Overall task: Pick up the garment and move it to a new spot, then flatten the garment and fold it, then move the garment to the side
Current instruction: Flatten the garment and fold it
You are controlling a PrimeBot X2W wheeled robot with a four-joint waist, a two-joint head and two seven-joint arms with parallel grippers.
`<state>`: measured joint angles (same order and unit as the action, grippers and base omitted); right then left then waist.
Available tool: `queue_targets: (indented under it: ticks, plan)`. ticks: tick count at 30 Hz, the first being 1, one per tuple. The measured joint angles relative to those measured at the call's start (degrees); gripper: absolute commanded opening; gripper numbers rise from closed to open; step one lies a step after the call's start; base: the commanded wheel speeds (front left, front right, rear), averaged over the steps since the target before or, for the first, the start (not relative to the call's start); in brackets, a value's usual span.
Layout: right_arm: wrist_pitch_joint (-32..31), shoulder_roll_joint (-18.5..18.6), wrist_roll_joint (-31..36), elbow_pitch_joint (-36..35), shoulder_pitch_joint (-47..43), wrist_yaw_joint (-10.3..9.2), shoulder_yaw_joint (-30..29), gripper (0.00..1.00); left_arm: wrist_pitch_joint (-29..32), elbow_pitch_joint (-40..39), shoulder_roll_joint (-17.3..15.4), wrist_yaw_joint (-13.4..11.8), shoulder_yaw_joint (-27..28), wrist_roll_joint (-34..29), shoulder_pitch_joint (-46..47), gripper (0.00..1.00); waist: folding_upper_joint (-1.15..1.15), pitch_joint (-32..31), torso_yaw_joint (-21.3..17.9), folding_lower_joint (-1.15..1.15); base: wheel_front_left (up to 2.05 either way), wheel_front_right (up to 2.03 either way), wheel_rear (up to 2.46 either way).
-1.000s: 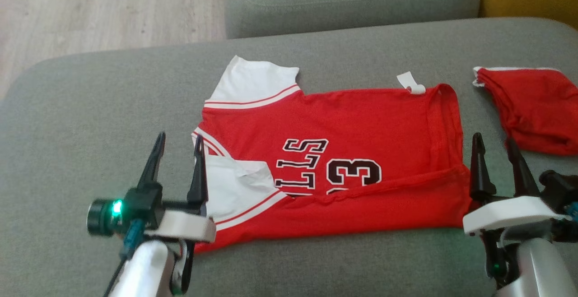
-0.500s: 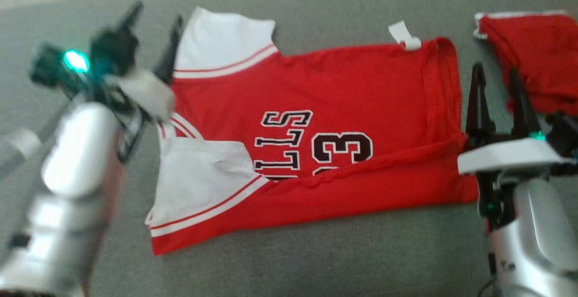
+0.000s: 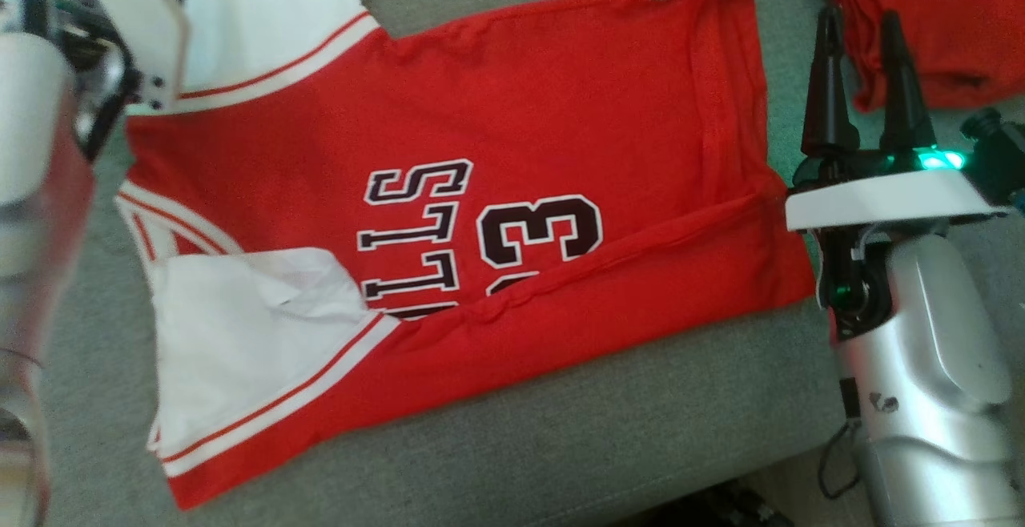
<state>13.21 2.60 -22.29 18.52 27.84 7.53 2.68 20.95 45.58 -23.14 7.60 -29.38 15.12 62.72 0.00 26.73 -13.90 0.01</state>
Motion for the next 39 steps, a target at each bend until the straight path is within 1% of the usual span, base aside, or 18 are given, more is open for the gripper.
queue_targets:
  ticks: [4, 8, 16, 21, 26, 27, 28, 29, 34, 36, 39]
  plan:
    - [0.6, 0.0, -0.9, 1.0, 1.3, 0.00, 1.2, 1.00, 2.8, 4.2, -1.7, 0.0, -0.2, 0.9, 2.2, 1.00, 0.00, 2.0, -1.8, 0.00, 0.00, 0.00, 0.00]
    - [1.0, 0.0, -0.9, 2.4, 1.8, 0.00, 1.6, 1.00, 3.1, 5.6, -1.7, 0.0, -1.0, 3.1, 3.2, 1.00, 0.00, 3.0, -2.9, -0.01, 0.00, 0.00, 0.00]
    - [1.2, 0.0, -0.9, 4.5, 2.3, 0.00, 0.8, 1.00, 2.1, 6.6, -1.5, 0.0, -3.4, 5.4, 4.4, 1.00, 0.00, 3.0, -2.7, -0.01, 0.00, 0.00, 0.00]
    - [1.2, 0.0, -0.9, 4.7, 2.4, 0.00, 0.8, 1.00, 2.2, 7.0, -0.8, 0.0, -4.3, 7.9, 4.4, 1.00, 0.00, 2.8, -2.6, -0.01, 0.00, 0.00, 0.00]
    - [1.2, 0.0, -0.9, 4.8, 2.5, 0.00, 0.9, 1.00, 3.8, 7.2, -0.5, 0.0, -5.1, 10.8, 4.7, 1.00, 0.00, 2.9, -2.7, -0.01, 0.00, 0.00, 0.00]
    - [1.2, 0.0, -0.9, 4.9, 2.5, 0.00, 0.9, 1.00, 4.6, 7.2, -0.5, 0.0, -5.7, 11.4, 4.9, 0.87, 0.00, 2.9, -2.7, -0.01, 0.00, 0.00, 0.00]
    - [1.2, 0.0, -0.9, 4.9, 2.5, 0.00, 0.9, 1.00, 5.5, 7.0, -0.5, 0.0, -6.3, 12.2, 5.1, 0.35, 0.00, 3.0, -2.8, -0.02, 0.00, 0.00, 0.00]
    - [1.2, 0.0, -0.9, 4.9, 2.5, 0.00, 0.9, 1.00, 6.4, 6.5, -0.6, 0.0, -6.9, 13.1, 5.2, 0.00, 0.00, 3.0, -2.8, -0.02, 0.00, 0.00, 0.00]
    - [1.2, 0.1, 0.0, 5.7, 2.6, 0.00, 0.7, 1.00, 7.1, 4.7, -0.7, 0.0, -8.8, 16.9, 5.1, 0.00, 0.00, 2.8, -2.2, -0.01, 0.00, 0.00, 0.00]
    - [1.2, 0.1, 3.1, 6.6, 2.7, 0.00, 1.2, 1.00, 5.3, 4.4, -0.6, 0.0, -9.1, 17.6, 4.8, 0.00, 0.00, 2.4, -1.7, -0.01, 0.00, 0.00, 0.00]
    - [-0.3, 0.1, 7.0, 7.3, 3.8, 0.00, 0.5, 1.00, -0.1, 3.6, -0.5, 0.0, -8.8, 17.8, 4.6, 0.00, 0.00, 1.6, -0.5, -0.01, 0.00, 0.00, 0.00]
